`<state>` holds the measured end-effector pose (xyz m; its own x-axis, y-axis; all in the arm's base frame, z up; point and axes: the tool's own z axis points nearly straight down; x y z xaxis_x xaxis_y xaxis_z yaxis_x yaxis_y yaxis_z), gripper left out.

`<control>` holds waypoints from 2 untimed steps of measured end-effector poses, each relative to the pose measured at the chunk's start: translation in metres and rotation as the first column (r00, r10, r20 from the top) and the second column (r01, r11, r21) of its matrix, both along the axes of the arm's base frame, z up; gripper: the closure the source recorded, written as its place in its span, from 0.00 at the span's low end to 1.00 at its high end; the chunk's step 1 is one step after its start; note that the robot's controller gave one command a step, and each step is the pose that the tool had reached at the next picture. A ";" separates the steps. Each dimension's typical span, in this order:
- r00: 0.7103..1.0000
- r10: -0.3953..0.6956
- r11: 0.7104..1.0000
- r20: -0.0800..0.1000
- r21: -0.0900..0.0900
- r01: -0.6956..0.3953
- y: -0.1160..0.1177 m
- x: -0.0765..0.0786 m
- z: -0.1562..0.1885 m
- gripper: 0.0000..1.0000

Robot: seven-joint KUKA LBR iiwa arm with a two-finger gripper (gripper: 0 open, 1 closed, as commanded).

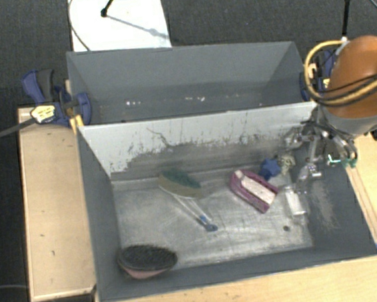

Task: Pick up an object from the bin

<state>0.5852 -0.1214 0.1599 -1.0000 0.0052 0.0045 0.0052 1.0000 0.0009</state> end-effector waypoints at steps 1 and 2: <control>0.990 -0.139 0.990 0.027 -0.002 0.139 0.012 0.008 -0.057 0.00; 0.941 0.338 0.941 0.012 -0.003 -0.338 0.042 0.000 -0.062 0.00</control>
Offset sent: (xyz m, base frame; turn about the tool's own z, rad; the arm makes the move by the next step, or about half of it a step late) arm 0.0026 0.0169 -0.0864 0.1567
